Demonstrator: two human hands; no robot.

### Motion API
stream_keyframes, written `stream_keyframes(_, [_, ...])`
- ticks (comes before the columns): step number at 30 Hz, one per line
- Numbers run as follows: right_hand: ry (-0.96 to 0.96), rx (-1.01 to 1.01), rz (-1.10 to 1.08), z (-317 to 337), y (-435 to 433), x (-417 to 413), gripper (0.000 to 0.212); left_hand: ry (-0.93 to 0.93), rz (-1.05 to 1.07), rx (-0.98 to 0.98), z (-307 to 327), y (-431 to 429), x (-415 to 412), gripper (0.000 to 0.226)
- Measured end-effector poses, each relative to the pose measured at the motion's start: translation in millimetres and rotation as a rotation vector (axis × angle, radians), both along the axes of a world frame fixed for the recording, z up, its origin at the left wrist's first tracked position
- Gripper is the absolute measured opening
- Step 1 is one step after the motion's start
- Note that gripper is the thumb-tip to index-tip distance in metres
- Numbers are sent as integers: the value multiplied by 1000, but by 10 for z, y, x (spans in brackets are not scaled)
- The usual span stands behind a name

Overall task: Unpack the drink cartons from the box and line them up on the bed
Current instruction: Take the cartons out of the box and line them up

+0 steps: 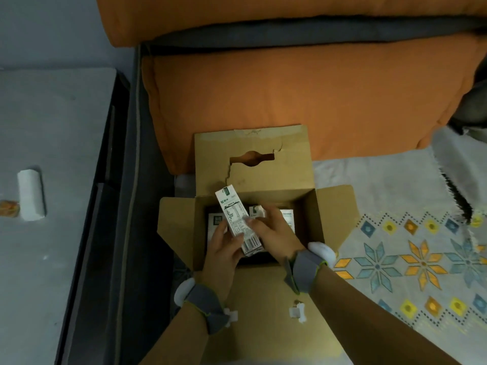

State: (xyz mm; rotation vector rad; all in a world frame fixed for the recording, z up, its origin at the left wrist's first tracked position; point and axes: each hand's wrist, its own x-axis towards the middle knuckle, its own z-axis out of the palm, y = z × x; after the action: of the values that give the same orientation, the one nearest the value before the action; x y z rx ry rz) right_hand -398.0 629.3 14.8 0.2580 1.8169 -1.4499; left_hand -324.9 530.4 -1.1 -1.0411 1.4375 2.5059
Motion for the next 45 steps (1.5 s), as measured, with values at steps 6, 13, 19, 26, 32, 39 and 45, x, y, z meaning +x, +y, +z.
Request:
stream_keyframes(6, [112,6,-28,199,311,-107,60,49,-153,52,168,282,-72,47])
stream_keyframes(13, [584,259,-122,341,790,-236,47,101,-199,-46,317,848,-412,46])
stream_keyframes(19, [651,356,-303,344,1371,-383,58,34,-211,-191,439,1421,-556,48])
stream_keyframes(26, [611,388,-367,88,2018,-594,61,56,-273,-252,417,2122,-657,45])
stream_keyframes(32, [458,503,-298,-324,2242,-607,64,-13,-308,-308,254,2322,-659,42])
stream_keyframes(39, [326,557,-193,-765,2256,-526,61,-68,-329,-318,44,2314,-707,39])
stream_keyframes(45, [274,574,-200,-984,2171,-560,43,-39,-374,-342,-104,2372,-702,34])
